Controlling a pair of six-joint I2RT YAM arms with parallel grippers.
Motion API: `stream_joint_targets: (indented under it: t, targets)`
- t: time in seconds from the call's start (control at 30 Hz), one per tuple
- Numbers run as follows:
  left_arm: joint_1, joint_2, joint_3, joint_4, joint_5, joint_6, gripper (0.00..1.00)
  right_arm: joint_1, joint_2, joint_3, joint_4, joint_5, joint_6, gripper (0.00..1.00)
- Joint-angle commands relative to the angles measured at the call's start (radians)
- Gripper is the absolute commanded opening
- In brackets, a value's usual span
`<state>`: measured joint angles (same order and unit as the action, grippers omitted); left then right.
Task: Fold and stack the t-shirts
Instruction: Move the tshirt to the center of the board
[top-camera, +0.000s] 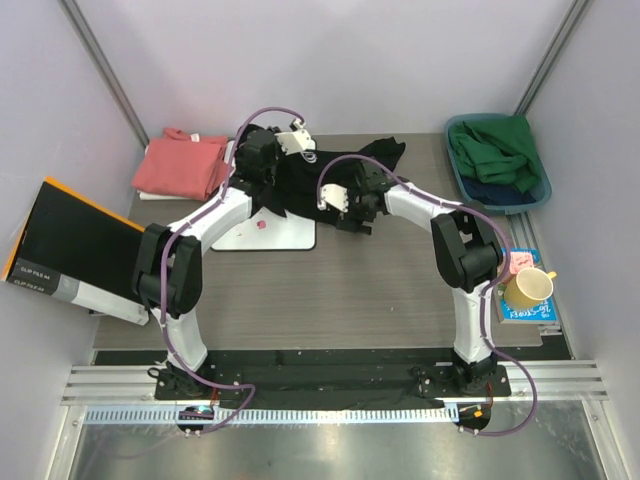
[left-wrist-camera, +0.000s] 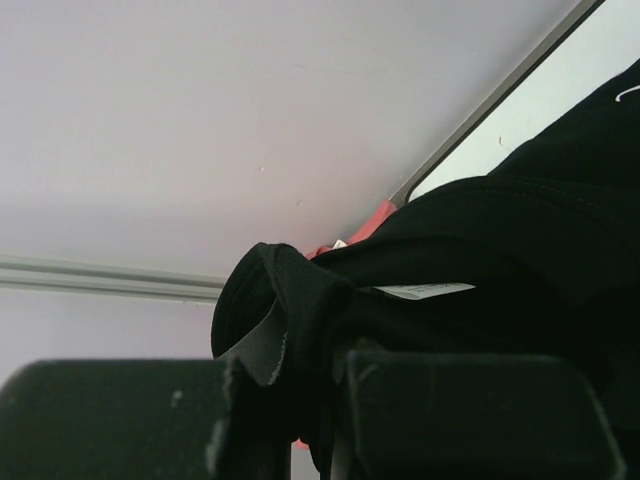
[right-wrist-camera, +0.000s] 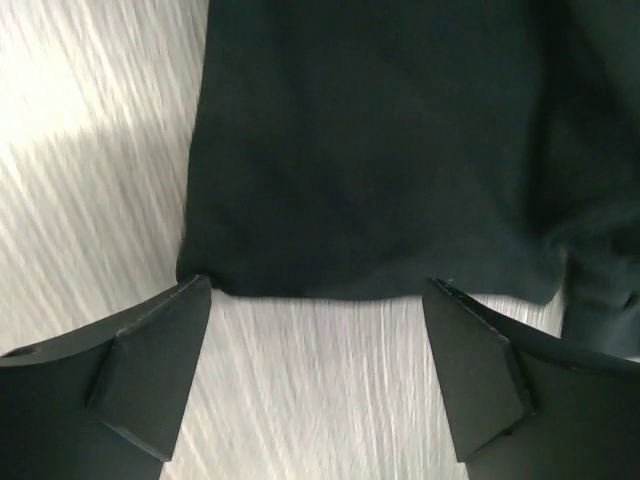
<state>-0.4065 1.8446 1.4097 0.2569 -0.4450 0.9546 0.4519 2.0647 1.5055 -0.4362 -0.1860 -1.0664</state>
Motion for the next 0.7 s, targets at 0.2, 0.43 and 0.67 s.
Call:
stream_joint_targets:
  t: [0.2, 0.43, 0.67]
  targets:
    - [-0.002, -0.042, 0.014, 0.039, -0.001, 0.016, 0.0, 0.05, 0.143, 0.139, 0.033, 0.086, 0.074, 0.01]
    - [0.009, -0.068, -0.018, -0.025, 0.07, -0.008, 0.0, -0.016, -0.037, 0.098, 0.132, 0.302, 0.072, 0.01]
    - [0.057, -0.13, -0.032, -0.342, 0.406, -0.102, 0.0, -0.128, -0.199, 0.061, 0.27, 0.561, 0.019, 0.01]
